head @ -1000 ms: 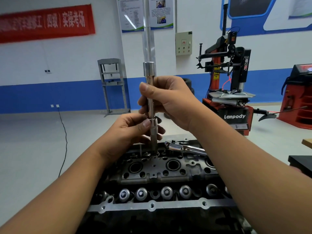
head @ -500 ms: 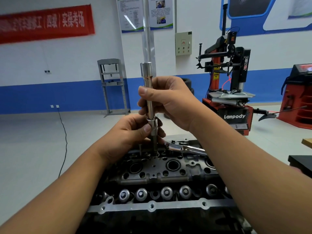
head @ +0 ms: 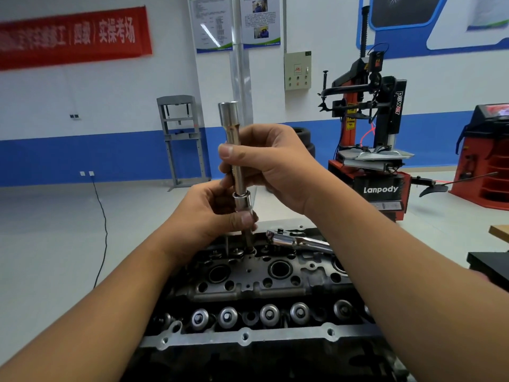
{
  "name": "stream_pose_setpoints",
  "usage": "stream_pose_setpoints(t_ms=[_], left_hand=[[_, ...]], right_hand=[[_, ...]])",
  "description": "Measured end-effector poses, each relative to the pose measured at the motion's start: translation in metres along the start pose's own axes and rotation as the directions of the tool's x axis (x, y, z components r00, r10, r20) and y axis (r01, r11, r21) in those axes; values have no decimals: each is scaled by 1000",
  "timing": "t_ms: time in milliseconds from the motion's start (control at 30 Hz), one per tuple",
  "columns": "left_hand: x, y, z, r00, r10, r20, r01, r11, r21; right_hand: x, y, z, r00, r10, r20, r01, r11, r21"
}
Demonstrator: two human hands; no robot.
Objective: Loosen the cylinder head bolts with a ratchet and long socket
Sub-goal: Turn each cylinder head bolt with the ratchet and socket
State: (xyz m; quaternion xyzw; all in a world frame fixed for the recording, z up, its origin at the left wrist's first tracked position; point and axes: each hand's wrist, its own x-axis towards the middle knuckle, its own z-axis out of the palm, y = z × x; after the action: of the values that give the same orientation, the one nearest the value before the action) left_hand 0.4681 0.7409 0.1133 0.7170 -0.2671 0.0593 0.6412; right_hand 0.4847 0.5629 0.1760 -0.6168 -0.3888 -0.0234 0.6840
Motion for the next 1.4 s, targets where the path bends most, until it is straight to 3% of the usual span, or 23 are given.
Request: stream_pose_setpoints(t_ms=[67,200,433,567,667,800,933,1133,1300,1400], left_hand=[[0,1,-3,1000,-2,-9,2,1000,23],[-4,0,-7,980,-30,196,54,992,-118],[-1,1,-4,1000,4,-25,-2,999,43],[-4,1,-3,992,-20,123,29,997,-73],[-4,3,0,995,-13,95,19,998,-64],[-2,1,-4,999,-3,39,3,1000,1],[-4,1,-4,993,8,120,5,995,-104],[0,-2,-5,999,46,-2,-46,999,24],[-5,1,-3,988,-5,154,17,997,-75],[-4,2,-1,996,-6,92,10,999,-38]], right_hand=[[0,1,1,1000,-7,0,7,1000,-5],[1,-2,-2,1000,1,-22,-1,1000,-6],[0,0,0,1000,7,-24,-8,1000,-8],[0,-1,-1,994,-18,-104,20,1000,18],[0,-2,-1,986,-60,-153,66,997,36],[1,-4,1,997,-25,-66,27,999,33],[1,-4,3,1000,-6,-23,7,998,57],[-1,-1,3,999,-45,4,45,998,41],[0,-3,3,1000,-26,3,26,999,28],[-1,-4,2,1000,-14,17,14,999,30]])
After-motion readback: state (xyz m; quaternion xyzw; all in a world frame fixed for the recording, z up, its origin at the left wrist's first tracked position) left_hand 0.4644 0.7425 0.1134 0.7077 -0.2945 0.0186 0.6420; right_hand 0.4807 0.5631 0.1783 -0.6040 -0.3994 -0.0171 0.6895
